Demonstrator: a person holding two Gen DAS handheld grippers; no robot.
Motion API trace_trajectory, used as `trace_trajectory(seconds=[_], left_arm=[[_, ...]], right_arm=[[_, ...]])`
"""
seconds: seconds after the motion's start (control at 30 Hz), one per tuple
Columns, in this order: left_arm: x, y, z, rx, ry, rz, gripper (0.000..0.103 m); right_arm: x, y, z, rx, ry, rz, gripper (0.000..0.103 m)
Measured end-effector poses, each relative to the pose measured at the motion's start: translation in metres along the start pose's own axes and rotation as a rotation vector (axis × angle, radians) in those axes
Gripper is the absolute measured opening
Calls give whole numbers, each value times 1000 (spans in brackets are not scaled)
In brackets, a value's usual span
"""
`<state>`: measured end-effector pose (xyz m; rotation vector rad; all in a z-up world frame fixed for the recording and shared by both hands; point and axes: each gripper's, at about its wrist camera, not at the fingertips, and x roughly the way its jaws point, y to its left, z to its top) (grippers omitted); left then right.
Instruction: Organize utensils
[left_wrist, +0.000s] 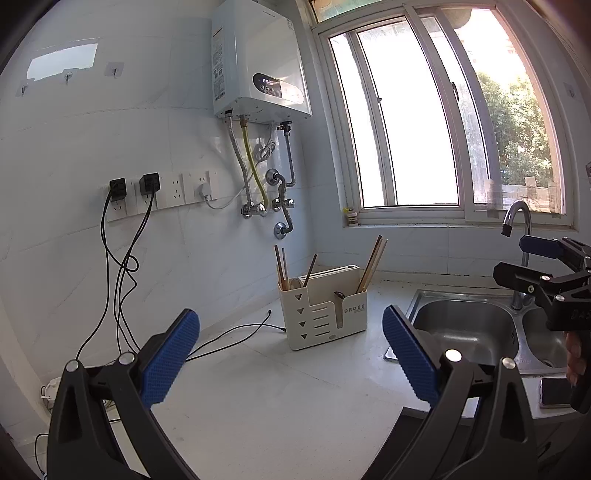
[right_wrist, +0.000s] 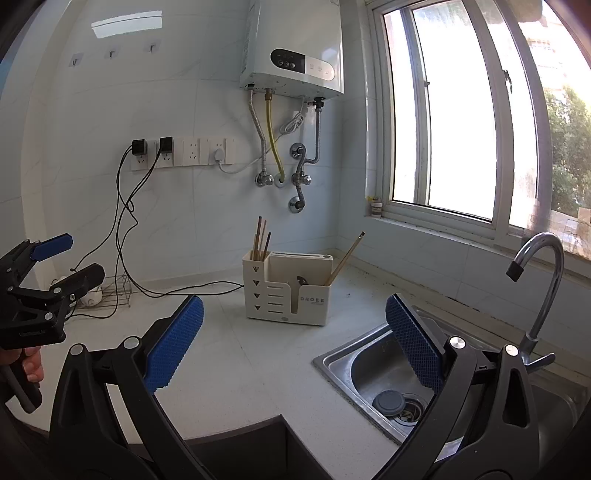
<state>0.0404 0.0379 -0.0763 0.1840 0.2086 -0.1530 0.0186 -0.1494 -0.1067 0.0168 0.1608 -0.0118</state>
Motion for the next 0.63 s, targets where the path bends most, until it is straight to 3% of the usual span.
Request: trace_trajectory(seconds=[0.63], left_arm=[[-4, -1, 0, 7, 14, -5, 98]], right_arm=[[-4, -1, -9, -4, 12, -7, 95]])
